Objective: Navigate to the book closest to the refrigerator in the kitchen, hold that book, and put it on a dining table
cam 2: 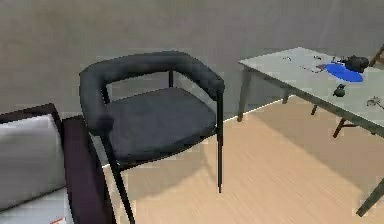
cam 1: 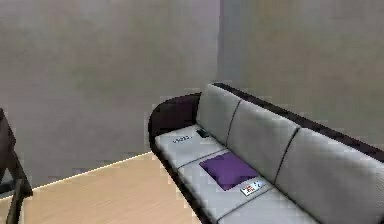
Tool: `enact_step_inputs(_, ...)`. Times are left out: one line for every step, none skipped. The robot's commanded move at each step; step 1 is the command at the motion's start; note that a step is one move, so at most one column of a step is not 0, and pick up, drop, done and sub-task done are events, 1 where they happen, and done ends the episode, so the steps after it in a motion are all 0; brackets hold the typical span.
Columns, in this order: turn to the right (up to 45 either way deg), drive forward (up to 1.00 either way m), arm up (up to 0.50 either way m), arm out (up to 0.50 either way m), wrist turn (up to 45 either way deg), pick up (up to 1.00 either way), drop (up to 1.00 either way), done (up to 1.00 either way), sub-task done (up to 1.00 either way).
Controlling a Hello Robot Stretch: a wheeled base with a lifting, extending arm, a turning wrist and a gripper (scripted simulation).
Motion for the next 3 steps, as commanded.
enact_step_inputs(-45.0, 0.0, 0.0, 0.0, 0.0, 0.0, 0.0, 0.0, 0.0)
enact_step_inputs(-45.0, 0.0, 0.0, 0.0, 0.0, 0.0, 0.0, 0.0, 0.0)
enact_step_inputs(-42.0, 0.0, 0.0, 0.0, 0.0, 0.0, 0.0, 0.0, 0.0)
